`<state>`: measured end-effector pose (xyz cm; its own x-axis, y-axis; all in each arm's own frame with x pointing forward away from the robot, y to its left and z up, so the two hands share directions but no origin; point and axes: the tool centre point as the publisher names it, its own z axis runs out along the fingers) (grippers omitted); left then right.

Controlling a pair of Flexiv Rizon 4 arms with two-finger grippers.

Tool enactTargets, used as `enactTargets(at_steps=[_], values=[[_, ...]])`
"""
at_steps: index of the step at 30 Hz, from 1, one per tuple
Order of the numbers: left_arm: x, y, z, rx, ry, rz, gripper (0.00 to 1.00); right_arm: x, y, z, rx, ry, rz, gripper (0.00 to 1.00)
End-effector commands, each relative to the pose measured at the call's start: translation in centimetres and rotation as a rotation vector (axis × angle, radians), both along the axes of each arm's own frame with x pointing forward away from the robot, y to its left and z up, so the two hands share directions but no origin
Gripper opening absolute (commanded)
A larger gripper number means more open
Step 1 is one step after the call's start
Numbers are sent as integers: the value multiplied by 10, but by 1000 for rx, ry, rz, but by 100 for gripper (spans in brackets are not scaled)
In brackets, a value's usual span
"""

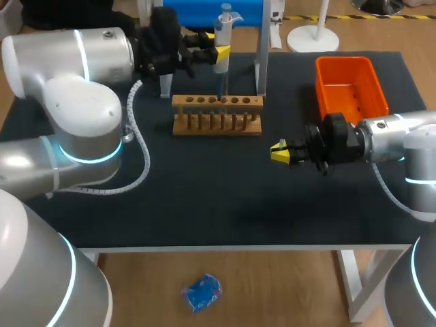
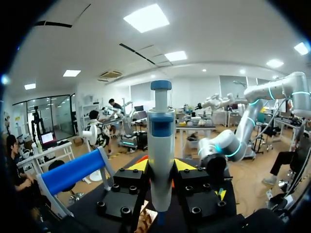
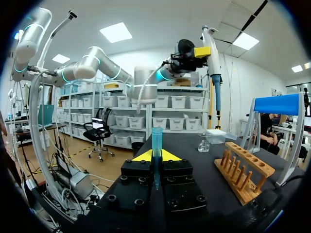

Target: Invert the test tube, pick up the pipette, mount the tip to pipette, aspirate from beaker and dispense into the tube, eject the tip, return the pipette, and cap with the stopper.

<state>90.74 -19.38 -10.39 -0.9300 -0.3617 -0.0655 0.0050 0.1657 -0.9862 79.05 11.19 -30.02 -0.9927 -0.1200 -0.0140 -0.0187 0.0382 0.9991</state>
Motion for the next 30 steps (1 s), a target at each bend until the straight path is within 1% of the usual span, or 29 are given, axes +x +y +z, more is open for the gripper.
enactTargets(at_steps=[1,13,14,15,16,18,20,21,27,28,30], values=[[1,6,-1,-38,28,-269,0,0,0,0,0,-1,1,0],[1,6,-1,-38,28,-269,0,0,0,0,0,-1,1,0],[0,4,-1,-49,43,-262,0,0,0,0,0,-1,1,0],[-1,3,0,-40,39,-250,0,0,0,0,0,-1,1,0],[-4,1,1,-39,41,-239,0,0,0,0,0,-1,1,0],[-10,-2,2,-61,39,-234,0,0,0,0,0,-1,1,0],[-17,-5,3,-59,43,-222,0,0,0,0,0,-1,1,0],[-21,-7,4,-84,43,-220,0,0,0,0,0,-1,1,0],[-47,-19,11,-70,47,-205,0,0,0,0,0,-1,1,0],[-51,-21,12,-80,55,-210,0,0,0,0,0,-1,1,0],[-59,-25,14,-60,69,-210,0,0,0,0,0,-1,1,0]])
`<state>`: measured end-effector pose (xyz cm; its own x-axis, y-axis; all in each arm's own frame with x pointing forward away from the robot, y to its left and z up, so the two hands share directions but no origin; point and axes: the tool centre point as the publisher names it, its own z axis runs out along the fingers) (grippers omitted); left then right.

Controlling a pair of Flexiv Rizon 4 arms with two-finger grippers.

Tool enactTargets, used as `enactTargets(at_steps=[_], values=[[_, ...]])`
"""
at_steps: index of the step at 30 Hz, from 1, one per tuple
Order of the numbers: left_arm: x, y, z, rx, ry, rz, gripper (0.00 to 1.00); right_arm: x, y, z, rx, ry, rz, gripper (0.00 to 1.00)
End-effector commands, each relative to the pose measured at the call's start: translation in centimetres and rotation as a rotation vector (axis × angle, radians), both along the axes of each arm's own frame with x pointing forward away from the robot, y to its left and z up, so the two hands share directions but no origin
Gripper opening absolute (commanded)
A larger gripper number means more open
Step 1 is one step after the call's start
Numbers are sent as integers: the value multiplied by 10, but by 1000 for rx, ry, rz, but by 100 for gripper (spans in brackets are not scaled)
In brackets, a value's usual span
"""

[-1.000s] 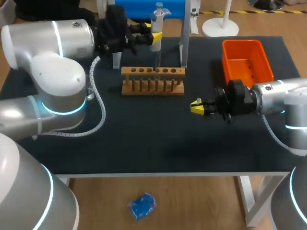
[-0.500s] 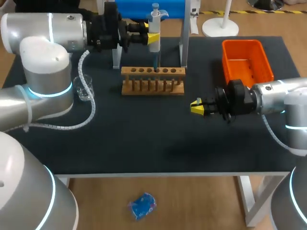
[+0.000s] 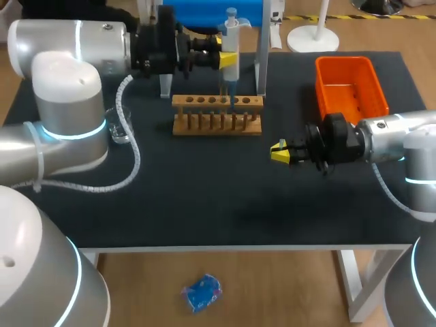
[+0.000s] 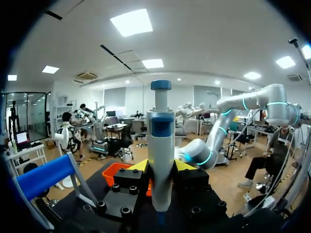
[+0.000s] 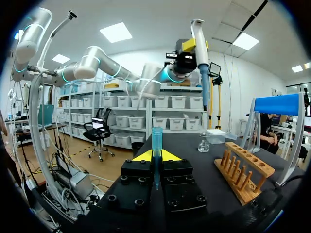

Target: Invert the test tube, pick up the pipette, mount the tip to pipette, aspirate from beaker and dispense into the tube, eject the tip, return the pipette, and cap with the stopper.

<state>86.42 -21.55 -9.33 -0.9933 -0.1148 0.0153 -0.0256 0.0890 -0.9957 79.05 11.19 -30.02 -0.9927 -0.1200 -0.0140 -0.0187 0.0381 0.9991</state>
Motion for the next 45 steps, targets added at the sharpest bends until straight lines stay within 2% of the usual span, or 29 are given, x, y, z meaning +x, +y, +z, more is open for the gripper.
enactTargets(at_steps=[1,6,17,33,45], values=[[-20,-5,5,23,11,45,0,0,0,0,0,-1,1,0],[-32,-9,8,55,59,37,0,0,0,0,0,-1,1,0],[-35,-11,16,17,48,16,0,0,0,0,0,-1,1,0],[-33,-12,16,37,51,17,0,0,0,0,0,-1,1,0],[-33,-12,16,37,51,17,0,19,21,-7,-23,-23,-15,0]])
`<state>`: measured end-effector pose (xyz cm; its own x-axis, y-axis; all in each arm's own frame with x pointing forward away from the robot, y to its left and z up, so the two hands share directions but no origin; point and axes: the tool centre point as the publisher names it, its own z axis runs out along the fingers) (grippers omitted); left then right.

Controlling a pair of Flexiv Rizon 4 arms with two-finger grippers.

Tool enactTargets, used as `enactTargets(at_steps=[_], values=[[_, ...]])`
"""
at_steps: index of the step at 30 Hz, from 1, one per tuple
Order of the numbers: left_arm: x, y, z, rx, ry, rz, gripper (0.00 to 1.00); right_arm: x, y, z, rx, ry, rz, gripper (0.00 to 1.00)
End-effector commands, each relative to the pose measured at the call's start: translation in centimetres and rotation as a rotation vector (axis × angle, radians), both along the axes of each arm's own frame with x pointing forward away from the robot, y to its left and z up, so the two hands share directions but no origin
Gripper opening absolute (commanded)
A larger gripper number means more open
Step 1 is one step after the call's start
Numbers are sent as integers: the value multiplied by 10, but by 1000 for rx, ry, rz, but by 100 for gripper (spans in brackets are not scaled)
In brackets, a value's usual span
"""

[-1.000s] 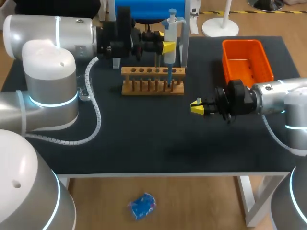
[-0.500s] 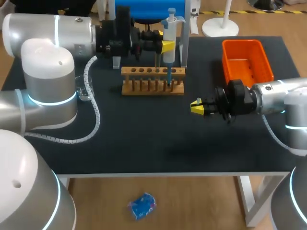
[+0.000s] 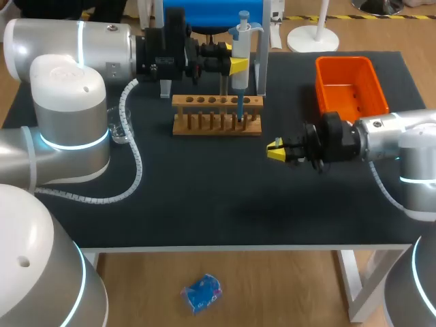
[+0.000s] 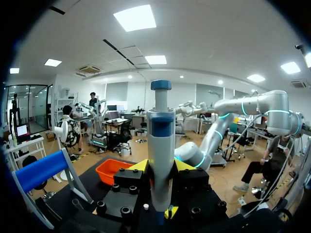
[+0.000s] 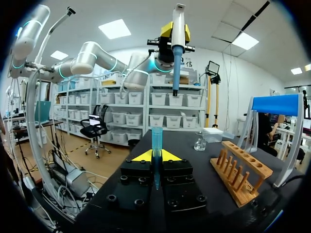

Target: Invert the test tube, pick up the pipette, mount the tip to pipette, aspirate from beaker and dispense into the tube, eject the tip, return the pipette, and cap with the stopper.

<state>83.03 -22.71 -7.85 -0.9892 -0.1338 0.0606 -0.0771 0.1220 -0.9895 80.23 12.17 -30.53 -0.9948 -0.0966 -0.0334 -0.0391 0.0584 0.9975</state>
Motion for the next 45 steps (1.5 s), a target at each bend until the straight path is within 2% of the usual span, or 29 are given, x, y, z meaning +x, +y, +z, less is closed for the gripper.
enactTargets(at_steps=[1,14,28,36,45], values=[[0,0,1,3,1,-1,0,9,14,-1,-4,-3,10,0],[0,0,1,3,1,-1,0,17,53,7,10,-25,24,0],[0,0,1,3,1,-1,0,17,54,8,10,-27,23,0],[0,0,1,3,1,-1,0,30,74,9,37,-43,25,0],[0,0,1,3,1,-1,0,33,85,14,63,-59,24,0]])
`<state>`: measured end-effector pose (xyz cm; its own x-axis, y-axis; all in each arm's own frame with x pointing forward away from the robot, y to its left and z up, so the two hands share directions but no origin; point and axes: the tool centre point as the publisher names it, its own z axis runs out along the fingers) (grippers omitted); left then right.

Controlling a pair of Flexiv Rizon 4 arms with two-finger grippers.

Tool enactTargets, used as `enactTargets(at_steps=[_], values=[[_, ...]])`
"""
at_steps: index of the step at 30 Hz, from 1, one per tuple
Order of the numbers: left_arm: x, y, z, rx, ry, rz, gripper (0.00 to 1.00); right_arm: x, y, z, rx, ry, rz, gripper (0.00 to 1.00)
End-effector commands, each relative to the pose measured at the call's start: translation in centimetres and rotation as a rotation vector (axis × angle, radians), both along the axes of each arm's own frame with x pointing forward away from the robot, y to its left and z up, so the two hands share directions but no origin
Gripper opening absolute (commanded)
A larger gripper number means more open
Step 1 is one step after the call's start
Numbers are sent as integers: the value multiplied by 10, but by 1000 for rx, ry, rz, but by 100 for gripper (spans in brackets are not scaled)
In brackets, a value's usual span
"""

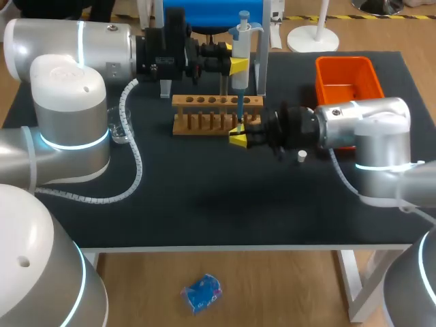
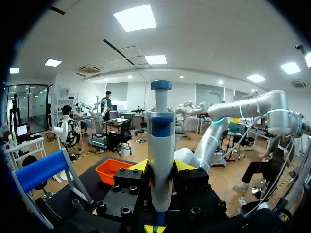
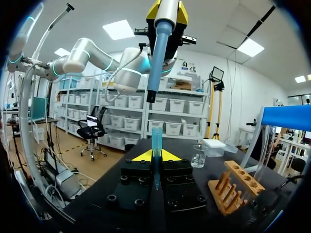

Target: Invert the test tube, pick up the pipette, mount the tip to pipette, aspirate from beaker and dispense into the tube, eject the tip, return the pipette, and cap with the stopper.

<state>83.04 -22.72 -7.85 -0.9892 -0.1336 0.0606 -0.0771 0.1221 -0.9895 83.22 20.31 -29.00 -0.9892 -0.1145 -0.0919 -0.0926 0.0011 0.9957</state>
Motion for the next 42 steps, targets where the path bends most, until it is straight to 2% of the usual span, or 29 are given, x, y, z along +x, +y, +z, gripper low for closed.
enactTargets(at_steps=[1,32,42], values=[[0,0,1,3,1,0,0,3,3,-1,13,-8,1,0],[0,0,1,3,1,0,0,-6,1,27,45,-61,10,0],[0,0,1,3,1,0,0,-6,1,30,46,-63,12,0]])
